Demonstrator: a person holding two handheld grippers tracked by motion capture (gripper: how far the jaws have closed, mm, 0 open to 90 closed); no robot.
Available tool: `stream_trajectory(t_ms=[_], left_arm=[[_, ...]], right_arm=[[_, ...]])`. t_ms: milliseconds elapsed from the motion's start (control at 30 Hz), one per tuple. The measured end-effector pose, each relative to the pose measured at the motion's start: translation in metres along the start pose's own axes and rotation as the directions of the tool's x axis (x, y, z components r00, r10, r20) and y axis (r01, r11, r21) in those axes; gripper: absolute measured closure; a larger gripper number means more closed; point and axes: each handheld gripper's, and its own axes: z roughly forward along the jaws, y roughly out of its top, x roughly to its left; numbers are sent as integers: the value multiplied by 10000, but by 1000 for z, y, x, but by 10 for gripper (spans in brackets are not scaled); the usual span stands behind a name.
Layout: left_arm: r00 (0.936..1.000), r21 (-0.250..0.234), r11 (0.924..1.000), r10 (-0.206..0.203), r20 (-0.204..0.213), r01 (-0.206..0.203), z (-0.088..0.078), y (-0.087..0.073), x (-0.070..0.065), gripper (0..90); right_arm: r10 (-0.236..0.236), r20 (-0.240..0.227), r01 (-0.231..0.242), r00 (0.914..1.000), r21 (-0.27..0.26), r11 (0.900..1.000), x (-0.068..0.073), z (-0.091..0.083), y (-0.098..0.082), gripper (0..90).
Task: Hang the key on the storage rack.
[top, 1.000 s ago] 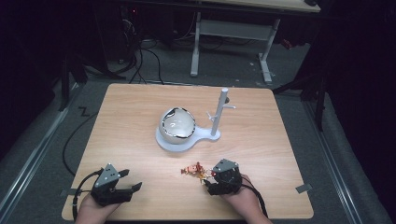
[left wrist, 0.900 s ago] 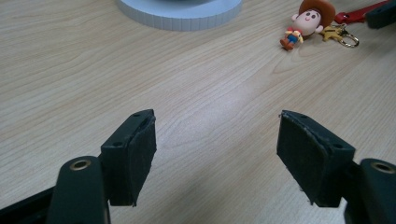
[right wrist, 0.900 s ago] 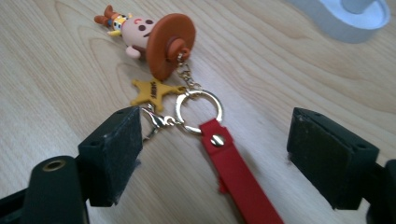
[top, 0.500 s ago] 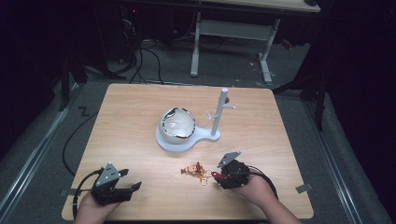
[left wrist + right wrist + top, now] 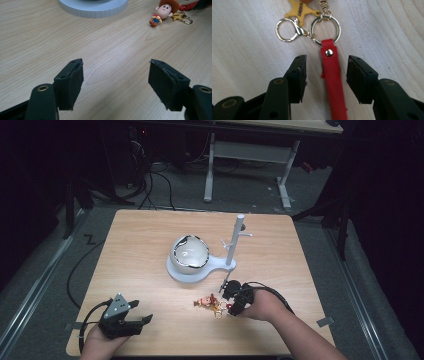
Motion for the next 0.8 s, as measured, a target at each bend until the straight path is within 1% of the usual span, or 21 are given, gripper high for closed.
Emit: stream_trajectory(t_ms=[33,133,167,200,233,267,367,400,433,467,500,533,567,633,700,800], left_arm=[[10000,-20,10000,0,22,0,0,1,0,289],[10000,-24,10000,-29,54,29,1,1,0,289],[10000,-26,10000,-27,58,27,1,1,0,288],[10000,-26,10000,-27,58,27,1,1,0,288],[10000,-24,10000,-17,61,17,1,1,0,288],[10000,-24,10000,-17,61,17,1,1,0,288],[10000,-21,10000,-19,59,19,1,1,0,288],[10000,-30,10000,13,53,-13,1,1,0,288],[10000,-30,10000,13,53,-13,1,1,0,288],[10000,-21,10000,43,68,-43,1,1,0,288],[10000,-21,10000,43,68,-43,1,1,0,288],[10000,-41,10000,38,67,-38,1,1,0,288],[10000,-49,10000,28,80,-28,1,1,1,288],[10000,-59,10000,-3,98,3,1,1,1,288],[10000,-73,10000,32,75,-31,1,1,1,288],[9999,-52,9999,122,43,-122,1,0,0,288]], right_arm=[[11,-19,-11,10000,139,9999,-1,1,2,534],[-20,-394,37,9992,434,9991,-5,4,7,543],[-74,-386,93,9992,483,9988,-6,6,8,562],[-74,-386,93,9992,483,9988,-6,6,8,562],[-236,-509,269,9984,659,9975,-6,8,10,609],[-274,-494,305,9984,645,9975,-5,8,11,617],[-280,-526,323,9982,833,9960,-6,8,15,653],[-430,-539,482,9976,986,9940,-5,9,18,673],[-430,-539,482,9976,986,9940,-5,9,18,673],[-660,-354,698,9972,1199,9903,-2,9,20,696],[-660,-354,698,9972,1199,9903,-2,9,20,696],[-889,-237,911,9958,1254,9879,-1,10,21,707],[-997,-233,1019,9947,1345,9857,1,10,23,723],[-1213,-162,1224,9925,1534,9805,4,10,26,727],[-1212,-127,1217,9925,1571,9801,5,9,27,729],[-1091,-114,1095,9940,1581,9813,6,10,27,736]])
